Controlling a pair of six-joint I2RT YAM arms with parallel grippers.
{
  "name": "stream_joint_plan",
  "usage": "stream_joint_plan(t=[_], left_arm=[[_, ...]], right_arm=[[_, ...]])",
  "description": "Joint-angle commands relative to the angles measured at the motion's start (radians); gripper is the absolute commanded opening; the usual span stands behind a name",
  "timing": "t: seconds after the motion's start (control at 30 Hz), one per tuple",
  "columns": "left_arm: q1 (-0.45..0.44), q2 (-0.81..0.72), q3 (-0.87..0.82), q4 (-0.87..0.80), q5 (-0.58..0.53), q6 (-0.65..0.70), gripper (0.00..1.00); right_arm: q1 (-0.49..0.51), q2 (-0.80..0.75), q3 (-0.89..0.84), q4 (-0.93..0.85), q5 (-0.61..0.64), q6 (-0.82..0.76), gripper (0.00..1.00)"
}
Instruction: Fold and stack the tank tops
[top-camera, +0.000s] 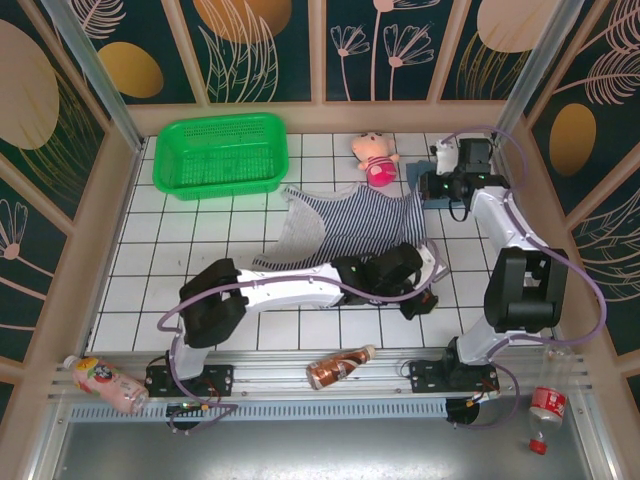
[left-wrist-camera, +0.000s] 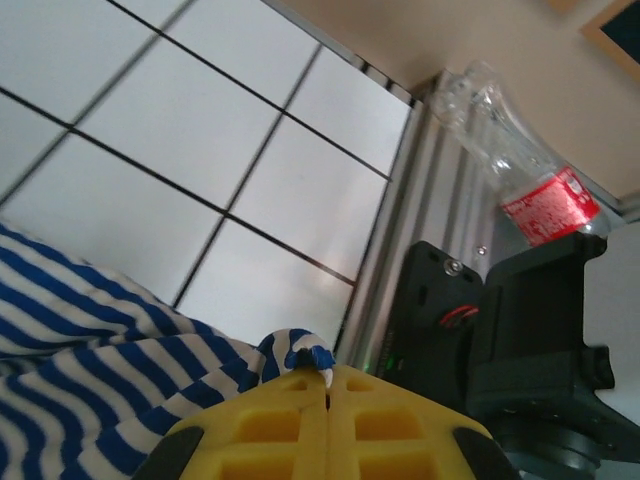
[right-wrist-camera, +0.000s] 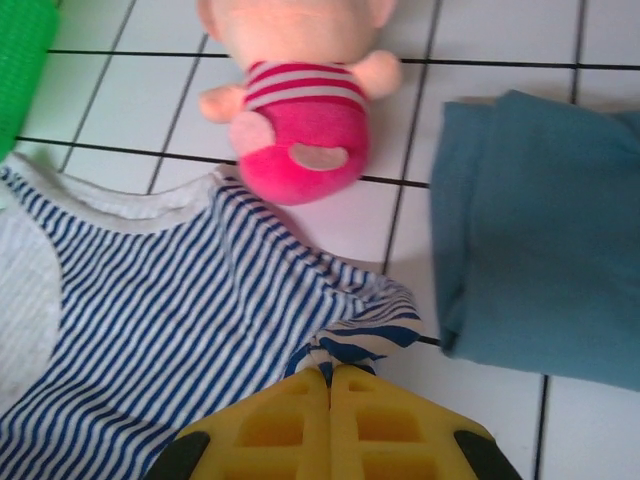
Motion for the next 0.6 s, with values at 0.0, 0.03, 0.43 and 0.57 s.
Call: stream_joint_plan(t=[0.0,0.03,0.43,0.57], left_arm=[[-0.010,0.029,0.029,0.067,0.102,-0.013,0.18],[-0.011,0.035,0.030,0.082,0.123,-0.022,0.23],[0.040,-0.081,0.060,-0.093,0.143,0.066,0.63],[0.186,-0.222,-0.120,-0.146,0.026,0.094,0.62]], right_arm=[[-0.050,-0.055,-0.068,-0.025,0.077,-0.029,0.00],[-0.057,-0.063,-0.084,-0.027,0.094,-0.031,0.00],[-0.145,0.003,-0.112,0.058,0.406,-0.074,0.15],[-0.164,0.064,-0.034,0.056,0.430,-0.053,0.27]])
